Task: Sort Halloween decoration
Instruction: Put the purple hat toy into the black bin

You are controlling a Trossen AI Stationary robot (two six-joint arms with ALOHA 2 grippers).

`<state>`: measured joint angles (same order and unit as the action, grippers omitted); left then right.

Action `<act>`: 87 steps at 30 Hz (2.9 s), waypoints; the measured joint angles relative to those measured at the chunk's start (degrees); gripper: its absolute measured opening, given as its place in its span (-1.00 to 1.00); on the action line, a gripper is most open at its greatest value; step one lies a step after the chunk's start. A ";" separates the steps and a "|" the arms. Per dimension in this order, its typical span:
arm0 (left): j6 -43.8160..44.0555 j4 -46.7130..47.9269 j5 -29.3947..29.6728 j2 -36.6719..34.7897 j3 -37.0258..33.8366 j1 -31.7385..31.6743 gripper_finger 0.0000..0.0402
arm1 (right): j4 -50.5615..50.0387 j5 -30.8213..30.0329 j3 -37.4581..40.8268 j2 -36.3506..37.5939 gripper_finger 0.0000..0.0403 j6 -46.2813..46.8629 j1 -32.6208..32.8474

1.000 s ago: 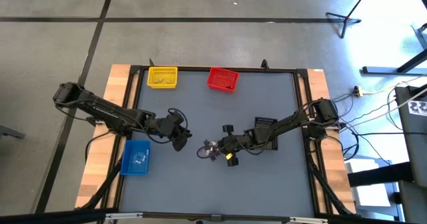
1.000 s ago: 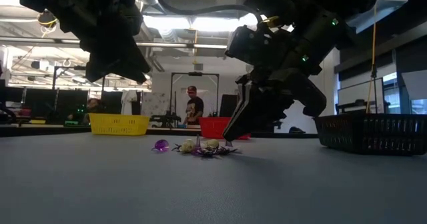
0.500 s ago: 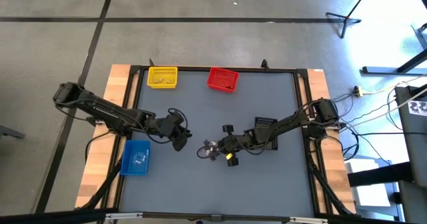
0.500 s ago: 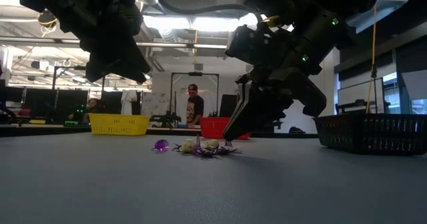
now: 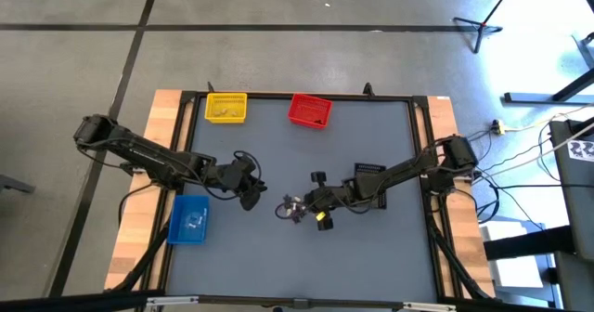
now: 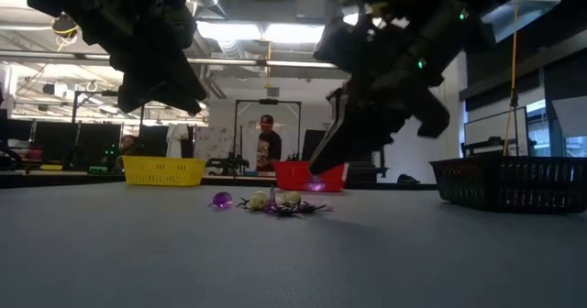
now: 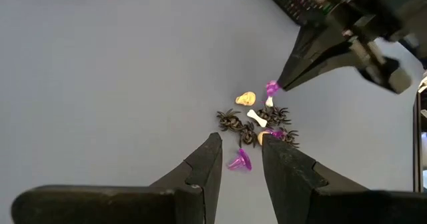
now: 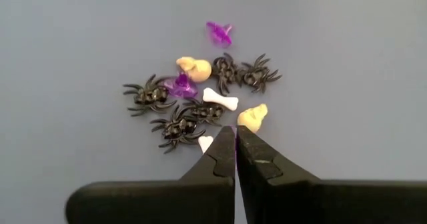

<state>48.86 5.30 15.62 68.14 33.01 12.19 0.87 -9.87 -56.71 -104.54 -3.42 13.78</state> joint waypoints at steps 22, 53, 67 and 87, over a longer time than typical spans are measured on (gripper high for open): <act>-0.25 -1.68 3.11 0.00 0.00 0.00 -0.51 | -23.30 0.49 0.00 16.81 -1.00 2.23 0.11; -9.04 -6.51 1.27 0.08 0.04 0.00 -0.51 | -62.27 -4.07 0.24 25.21 -1.00 19.69 0.07; -23.66 -10.50 -1.62 5.71 0.04 4.61 -0.51 | -62.37 -5.54 0.24 25.21 -0.65 19.63 0.07; -33.01 -17.25 -1.57 21.52 0.04 5.77 -0.51 | -61.86 -5.53 0.26 25.21 -0.47 19.63 0.07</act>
<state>15.85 -11.95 14.04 89.66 33.06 17.95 -60.99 -15.40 -56.45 -79.33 16.21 13.85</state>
